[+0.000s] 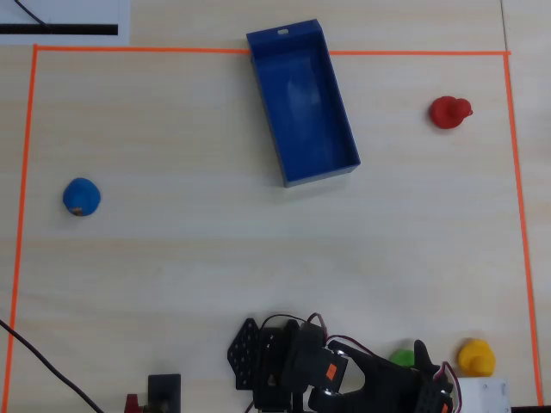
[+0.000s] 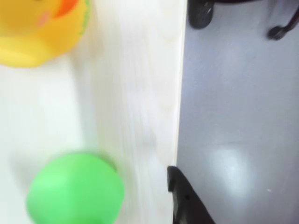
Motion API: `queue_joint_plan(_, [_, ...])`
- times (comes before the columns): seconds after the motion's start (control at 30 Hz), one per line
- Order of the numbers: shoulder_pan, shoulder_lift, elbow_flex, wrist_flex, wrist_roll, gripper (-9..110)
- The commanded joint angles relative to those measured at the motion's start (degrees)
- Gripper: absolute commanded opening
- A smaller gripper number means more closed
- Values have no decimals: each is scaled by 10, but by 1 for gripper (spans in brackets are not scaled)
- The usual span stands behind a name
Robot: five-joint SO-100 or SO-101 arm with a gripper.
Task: Grasp green duck and put it into box.
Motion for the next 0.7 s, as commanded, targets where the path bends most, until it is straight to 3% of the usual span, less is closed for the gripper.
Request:
queue_joint_plan(0.0, [33,2,12,-28,-31,49])
queue_joint_plan(0.33, [39,4,28,-10,-81,49])
queue_joint_plan(0.67, [35,13,69,-40,-93,23])
